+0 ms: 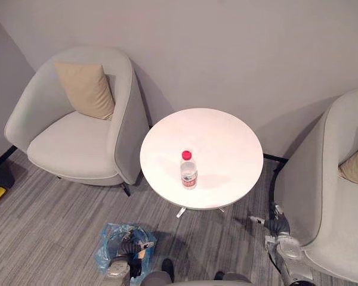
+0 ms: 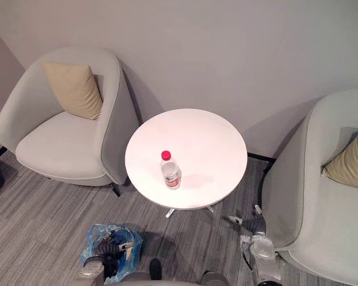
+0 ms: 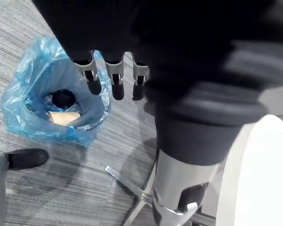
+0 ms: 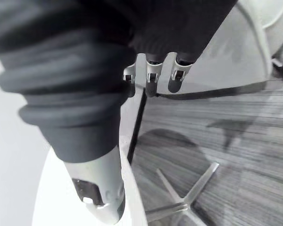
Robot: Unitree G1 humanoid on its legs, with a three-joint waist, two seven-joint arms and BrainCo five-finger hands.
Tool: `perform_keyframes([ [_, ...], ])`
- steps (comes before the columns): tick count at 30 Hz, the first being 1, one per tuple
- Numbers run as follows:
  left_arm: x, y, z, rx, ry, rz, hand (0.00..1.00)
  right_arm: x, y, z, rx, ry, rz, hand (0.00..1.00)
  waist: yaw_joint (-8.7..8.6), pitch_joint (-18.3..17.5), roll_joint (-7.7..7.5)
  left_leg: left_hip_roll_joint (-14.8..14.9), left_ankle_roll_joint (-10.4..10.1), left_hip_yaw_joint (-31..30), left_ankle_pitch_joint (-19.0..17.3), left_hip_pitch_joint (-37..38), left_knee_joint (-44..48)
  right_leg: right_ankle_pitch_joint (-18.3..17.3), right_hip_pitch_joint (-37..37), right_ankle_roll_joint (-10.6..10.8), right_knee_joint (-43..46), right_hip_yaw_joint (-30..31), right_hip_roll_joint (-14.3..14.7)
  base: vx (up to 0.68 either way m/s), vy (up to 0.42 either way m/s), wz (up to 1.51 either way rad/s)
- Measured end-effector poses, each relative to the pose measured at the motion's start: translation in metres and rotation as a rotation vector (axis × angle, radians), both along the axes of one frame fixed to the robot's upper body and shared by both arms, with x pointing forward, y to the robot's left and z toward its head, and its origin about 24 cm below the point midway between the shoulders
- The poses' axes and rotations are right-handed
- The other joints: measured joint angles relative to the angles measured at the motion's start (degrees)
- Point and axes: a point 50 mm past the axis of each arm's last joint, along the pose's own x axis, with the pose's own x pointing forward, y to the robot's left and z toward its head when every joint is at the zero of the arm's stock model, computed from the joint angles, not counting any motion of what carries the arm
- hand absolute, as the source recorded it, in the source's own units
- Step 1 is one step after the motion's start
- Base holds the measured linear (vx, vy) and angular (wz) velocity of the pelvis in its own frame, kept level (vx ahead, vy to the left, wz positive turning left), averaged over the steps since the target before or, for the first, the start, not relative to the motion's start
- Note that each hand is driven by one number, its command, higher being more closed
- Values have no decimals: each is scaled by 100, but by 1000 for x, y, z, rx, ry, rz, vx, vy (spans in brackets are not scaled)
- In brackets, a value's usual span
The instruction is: Gather rubbish on tea table into small bin, then transfer packed bag to large trash can.
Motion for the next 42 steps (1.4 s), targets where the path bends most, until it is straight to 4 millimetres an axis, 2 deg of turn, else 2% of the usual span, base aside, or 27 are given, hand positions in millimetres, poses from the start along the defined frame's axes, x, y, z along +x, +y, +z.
perform_keyframes([
  [7,-14,2,-4,7,32,4,0,17,2,28,-45,-137,56,0,12,-145,11,-4,-2,-107,3,12,-2,9,90,-3,-84,-74,19,12,-10,7],
  [11,-17,1,-5,5,39,4,0,31,14,45,-71,-210,176,0,14,-156,4,0,-1,-147,3,38,-2,19,147,-5,-99,-97,34,6,-8,2],
  [17,-22,2,-6,4,48,5,0,48,38,53,-79,-244,309,0,78,-160,-4,-2,-2,-189,3,37,-13,19,167,-5,-148,-140,32,-3,-1,2],
  [20,-22,2,-6,4,47,4,0,52,43,56,-83,-252,354,0,136,-160,-4,-12,-5,-277,6,14,-17,19,199,-4,-195,-219,34,4,-8,12],
  [28,-35,2,-9,7,77,4,0,69,69,68,-116,-292,524,0,160,-160,0,-44,-11,-426,30,-93,-122,21,194,0,-340,-357,45,37,-11,10],
  [33,-33,1,-8,3,64,-1,0,78,86,75,-125,-317,606,0,312,-155,7,-53,-11,-478,30,-151,-125,22,180,0,-404,-367,51,15,-4,1],
  [36,-34,0,-8,-5,62,-6,0,86,90,80,-131,-334,617,0,331,-149,9,-52,-10,-485,31,-264,-125,32,100,-4,-397,-374,53,-3,-2,2],
  [42,-33,0,-8,-6,59,-6,0,90,94,74,-141,-296,640,0,458,-128,9,-64,-10,-521,32,-329,-126,35,27,0,-404,-416,43,-12,-2,3],
])
